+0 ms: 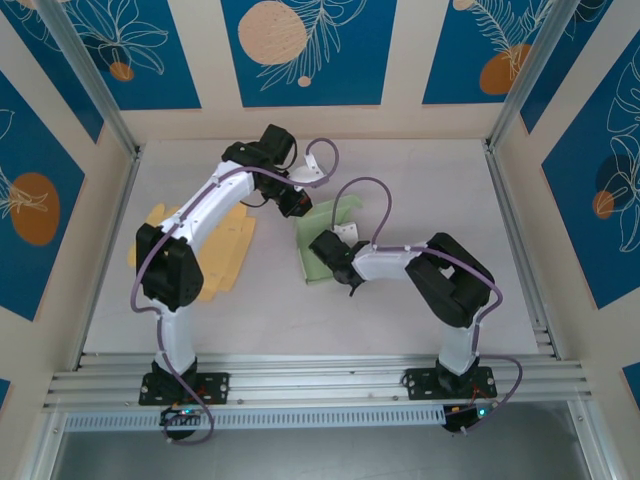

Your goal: Fold the paper box

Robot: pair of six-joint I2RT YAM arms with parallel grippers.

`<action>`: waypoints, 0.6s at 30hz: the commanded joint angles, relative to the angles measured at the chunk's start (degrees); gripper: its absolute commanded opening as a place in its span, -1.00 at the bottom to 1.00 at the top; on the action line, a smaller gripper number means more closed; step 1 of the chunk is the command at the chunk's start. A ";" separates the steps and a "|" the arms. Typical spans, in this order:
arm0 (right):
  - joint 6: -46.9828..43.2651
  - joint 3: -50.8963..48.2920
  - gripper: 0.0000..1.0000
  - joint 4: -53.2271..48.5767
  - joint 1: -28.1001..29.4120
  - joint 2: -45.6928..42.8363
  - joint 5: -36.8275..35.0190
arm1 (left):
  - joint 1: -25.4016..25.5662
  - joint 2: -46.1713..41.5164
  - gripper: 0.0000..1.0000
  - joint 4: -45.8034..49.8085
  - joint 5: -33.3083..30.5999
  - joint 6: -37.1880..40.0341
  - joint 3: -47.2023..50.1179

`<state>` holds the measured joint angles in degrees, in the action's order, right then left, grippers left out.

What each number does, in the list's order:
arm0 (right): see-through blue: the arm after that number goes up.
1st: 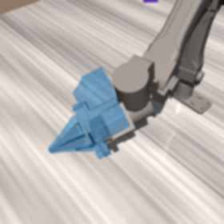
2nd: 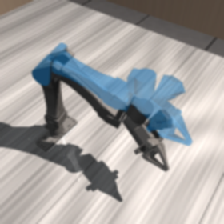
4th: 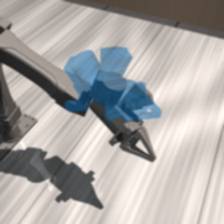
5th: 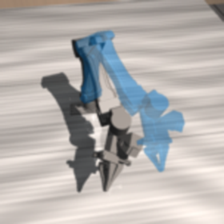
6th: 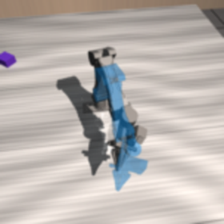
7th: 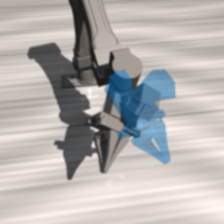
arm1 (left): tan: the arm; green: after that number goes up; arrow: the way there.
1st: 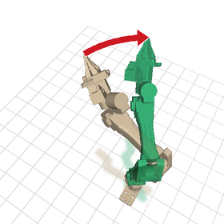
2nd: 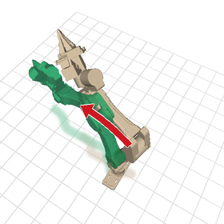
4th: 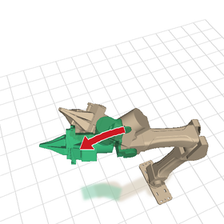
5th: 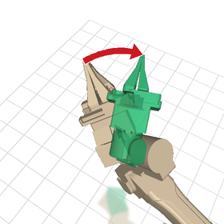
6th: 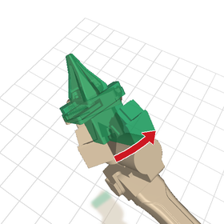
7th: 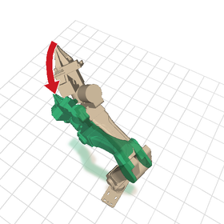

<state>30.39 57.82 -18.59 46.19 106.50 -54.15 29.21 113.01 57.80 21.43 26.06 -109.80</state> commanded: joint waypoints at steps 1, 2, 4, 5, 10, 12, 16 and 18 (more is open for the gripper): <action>0.28 1.09 0.02 -4.33 0.30 -1.93 2.68 | 0.97 -1.36 -1.00 1.67 -2.23 2.38 2.23; 0.05 1.57 0.13 -4.50 0.17 -2.91 3.17 | 1.24 -1.48 -1.00 1.86 -3.10 3.29 2.60; -0.15 2.19 0.27 -4.46 -0.18 -4.90 4.32 | 1.76 -1.72 -1.00 1.97 -4.45 4.94 3.54; -0.39 2.41 0.32 -4.19 -0.42 -5.93 5.22 | 1.98 -1.95 -1.00 1.76 -4.91 5.64 4.00; -0.49 2.13 0.61 -2.10 -1.29 -10.50 9.82 | 2.72 -4.03 -1.00 -0.42 -6.56 8.14 6.36; -0.63 1.83 0.69 -1.51 -1.71 -12.30 11.53 | 2.80 -5.13 -1.00 -1.70 -7.14 9.00 7.23; -0.84 0.54 0.75 -0.69 -2.71 -15.91 14.27 | 2.97 -7.45 -1.00 -4.17 -7.63 10.97 8.86; -0.82 -0.60 0.75 -0.23 -3.27 -18.05 15.67 | 3.15 -8.77 -0.97 -5.76 -7.72 11.69 9.79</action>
<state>29.36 58.52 -20.08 43.64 91.57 -41.69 31.70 108.20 54.61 14.48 34.89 -101.03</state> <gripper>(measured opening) 0.875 0.055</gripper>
